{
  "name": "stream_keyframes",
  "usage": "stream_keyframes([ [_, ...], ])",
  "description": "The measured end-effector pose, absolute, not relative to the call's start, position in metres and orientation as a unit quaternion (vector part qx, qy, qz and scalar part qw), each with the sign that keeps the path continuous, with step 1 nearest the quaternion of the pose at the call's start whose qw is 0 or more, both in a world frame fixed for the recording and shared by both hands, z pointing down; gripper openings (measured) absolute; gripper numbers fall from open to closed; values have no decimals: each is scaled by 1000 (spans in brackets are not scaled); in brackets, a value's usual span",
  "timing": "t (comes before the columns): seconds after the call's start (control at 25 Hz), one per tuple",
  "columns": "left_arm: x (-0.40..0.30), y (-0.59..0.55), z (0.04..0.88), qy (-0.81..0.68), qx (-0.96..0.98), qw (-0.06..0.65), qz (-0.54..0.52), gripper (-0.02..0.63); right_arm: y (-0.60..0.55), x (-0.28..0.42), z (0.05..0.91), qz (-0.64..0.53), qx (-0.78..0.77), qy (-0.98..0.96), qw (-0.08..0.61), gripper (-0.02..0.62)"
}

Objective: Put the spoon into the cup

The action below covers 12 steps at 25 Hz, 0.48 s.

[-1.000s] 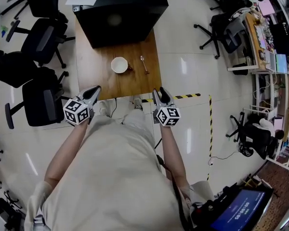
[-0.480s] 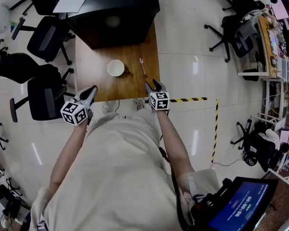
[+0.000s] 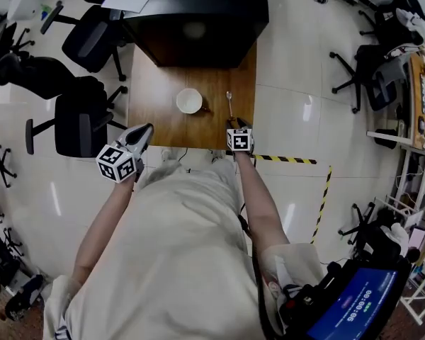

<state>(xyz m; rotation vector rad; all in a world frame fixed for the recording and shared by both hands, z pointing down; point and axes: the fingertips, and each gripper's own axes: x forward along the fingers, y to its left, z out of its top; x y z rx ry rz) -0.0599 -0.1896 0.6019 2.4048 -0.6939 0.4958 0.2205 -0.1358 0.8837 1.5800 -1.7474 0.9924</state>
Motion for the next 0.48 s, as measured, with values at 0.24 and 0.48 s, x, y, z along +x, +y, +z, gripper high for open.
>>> stream_keyframes([
  [0.24,-77,-187,607,-290,888,303,190,0,-138,220,907,379,588,-638,322,184],
  [0.48,-84,-182,612,-300,881,312,191,0,-136,226,910,397,603,-606,335,129],
])
